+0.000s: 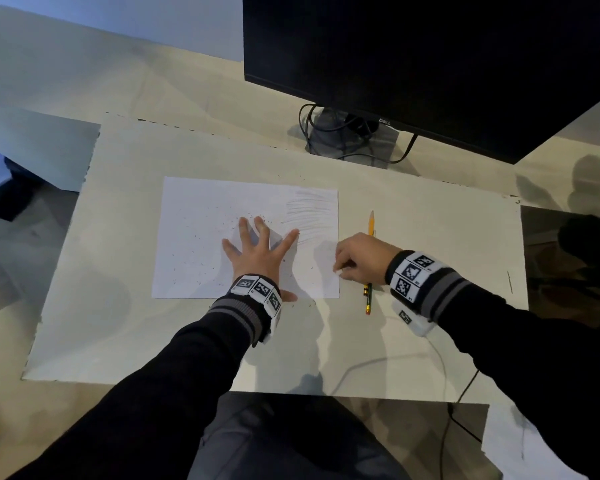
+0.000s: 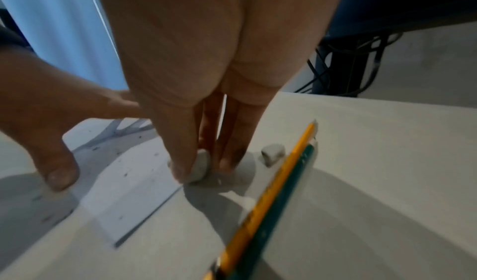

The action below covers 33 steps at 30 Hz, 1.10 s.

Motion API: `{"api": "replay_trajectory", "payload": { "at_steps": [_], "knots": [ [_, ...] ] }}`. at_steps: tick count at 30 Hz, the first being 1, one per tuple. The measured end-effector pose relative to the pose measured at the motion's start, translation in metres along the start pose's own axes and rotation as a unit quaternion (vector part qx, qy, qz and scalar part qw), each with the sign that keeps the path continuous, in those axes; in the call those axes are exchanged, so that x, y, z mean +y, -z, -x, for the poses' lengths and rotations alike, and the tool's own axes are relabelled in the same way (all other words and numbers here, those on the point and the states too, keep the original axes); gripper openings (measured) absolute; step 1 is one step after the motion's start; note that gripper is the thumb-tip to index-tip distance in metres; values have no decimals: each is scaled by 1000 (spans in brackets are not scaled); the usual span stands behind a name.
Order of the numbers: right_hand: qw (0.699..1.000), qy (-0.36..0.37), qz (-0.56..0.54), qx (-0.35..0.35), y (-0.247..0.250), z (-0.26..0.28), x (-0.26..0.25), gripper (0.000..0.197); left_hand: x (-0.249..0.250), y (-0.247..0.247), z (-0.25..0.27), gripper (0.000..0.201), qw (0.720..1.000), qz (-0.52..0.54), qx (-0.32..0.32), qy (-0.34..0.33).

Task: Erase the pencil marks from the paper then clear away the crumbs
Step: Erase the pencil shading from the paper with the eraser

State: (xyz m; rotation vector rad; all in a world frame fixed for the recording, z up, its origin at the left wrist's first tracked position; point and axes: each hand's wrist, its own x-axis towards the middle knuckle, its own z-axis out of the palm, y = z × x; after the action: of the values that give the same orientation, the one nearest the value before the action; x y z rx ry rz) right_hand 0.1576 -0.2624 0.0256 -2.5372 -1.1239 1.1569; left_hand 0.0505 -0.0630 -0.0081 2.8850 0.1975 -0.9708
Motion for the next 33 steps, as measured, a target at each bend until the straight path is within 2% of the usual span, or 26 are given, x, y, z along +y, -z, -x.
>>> {"api": "replay_trajectory", "payload": {
  "at_steps": [3,4,8,11,16,18,21,22,24,28,30,33],
  "knots": [
    [996,11,-6,90,5,-13,-10,18,-1,-2,-1,133,1000,-4,8,3],
    [995,11,-15,99,2,-13,-12,18,-1,-2,-1,133,1000,-5,8,4],
    [996,-4,-62,67,-23,10,-2,17,-2,-3,-2,134,1000,3,4,5],
    [999,2,-41,16,-20,18,4,16,-2,-3,-2,135,1000,4,2,5],
    [990,-3,-76,117,-11,2,0,16,-3,-5,-2,135,1000,9,7,4],
    [994,-13,-67,90,-14,5,1,16,-4,-5,-2,137,1000,12,5,1],
    [998,-50,-33,-11,-7,9,1,14,-5,-7,-1,142,1000,16,12,6],
    [998,-61,-24,-23,-3,7,0,13,-5,-7,-1,144,1000,20,13,9],
    [997,-64,-37,17,5,0,-7,11,-6,-10,-1,149,999,34,19,13],
    [987,-2,-87,133,-3,-20,-45,14,-7,-13,-1,157,999,29,27,26],
    [987,16,-84,135,-18,-28,-64,18,-7,-14,-2,160,999,29,25,28],
    [983,-27,-85,160,-28,-35,-63,19,-7,-13,-1,159,999,36,21,26]
  ]
}}
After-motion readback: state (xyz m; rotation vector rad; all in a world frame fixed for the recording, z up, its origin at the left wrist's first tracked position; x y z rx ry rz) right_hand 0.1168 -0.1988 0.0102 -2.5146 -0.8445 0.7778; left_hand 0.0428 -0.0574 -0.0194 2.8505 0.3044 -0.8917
